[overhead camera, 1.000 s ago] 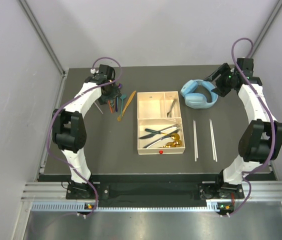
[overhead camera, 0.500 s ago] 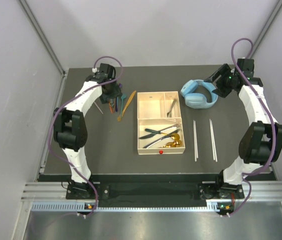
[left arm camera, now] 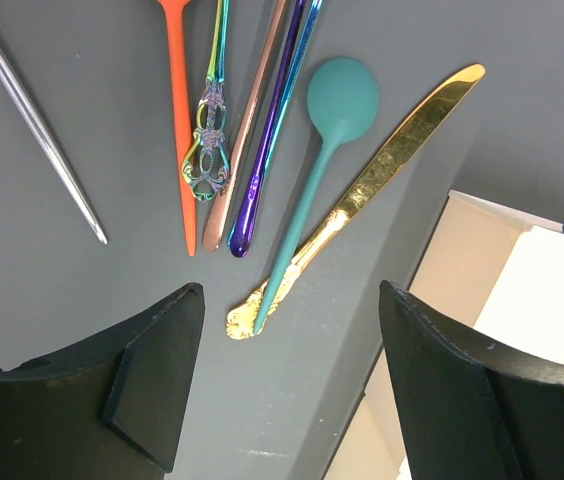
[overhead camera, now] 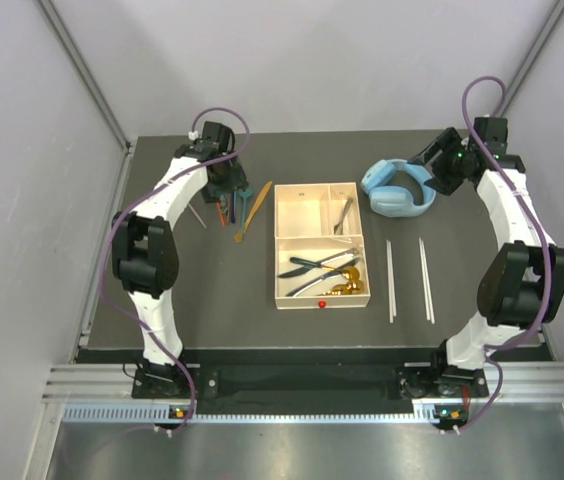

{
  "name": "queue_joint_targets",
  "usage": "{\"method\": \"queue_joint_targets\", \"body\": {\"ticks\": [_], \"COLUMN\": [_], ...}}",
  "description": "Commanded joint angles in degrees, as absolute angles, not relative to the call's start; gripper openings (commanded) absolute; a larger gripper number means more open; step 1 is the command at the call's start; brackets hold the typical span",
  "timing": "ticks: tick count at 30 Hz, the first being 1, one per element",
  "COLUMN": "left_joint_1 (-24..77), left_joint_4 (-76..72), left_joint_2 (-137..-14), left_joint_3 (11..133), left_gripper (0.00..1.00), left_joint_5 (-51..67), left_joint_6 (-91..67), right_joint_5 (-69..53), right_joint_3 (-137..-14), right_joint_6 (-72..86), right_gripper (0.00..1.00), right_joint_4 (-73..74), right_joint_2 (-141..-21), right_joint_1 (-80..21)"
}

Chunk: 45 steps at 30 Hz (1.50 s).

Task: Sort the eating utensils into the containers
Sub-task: Adjust the storage box at the center of the board.

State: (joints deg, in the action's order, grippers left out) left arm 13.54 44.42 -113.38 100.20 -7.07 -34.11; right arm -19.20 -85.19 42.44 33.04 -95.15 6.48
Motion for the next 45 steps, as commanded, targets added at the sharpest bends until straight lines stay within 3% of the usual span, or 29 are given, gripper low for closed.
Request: {"method": "queue_joint_targets", "body": {"ticks": [1,14,41,45], "left_joint_1": [13.7,14.2,14.2,14.2], "left_joint_4": [45.6,43.9,39.4,39.3], "left_joint_2": [-113.9,-115.6,-111.4,-110.7], "left_joint_3": [102.7,105.3,99.7,99.4], "left_gripper": [0.75,0.75,0.76,0.6], "left_joint_5": [-7.0,-3.8,-2.3,-1.1], "left_joint_6": [-33.4,-33.8,-33.7,-33.3], "right_joint_5": [-19.0,-20.1,-21.0,-21.3], "right_joint_3": [-87.7,-96.4,-95.1,-94.0], "right_joint_6": [41.7,37.2,36.0,35.9], "right_gripper": [0.72,0.74,0.74,0.74], "right_joint_4": [32.6,39.9,39.7,39.5], "right_joint_2": [-95.6,-101.7,-99.5,-99.2], "right_joint_1": [5.9,5.8,5.6,5.6]}}
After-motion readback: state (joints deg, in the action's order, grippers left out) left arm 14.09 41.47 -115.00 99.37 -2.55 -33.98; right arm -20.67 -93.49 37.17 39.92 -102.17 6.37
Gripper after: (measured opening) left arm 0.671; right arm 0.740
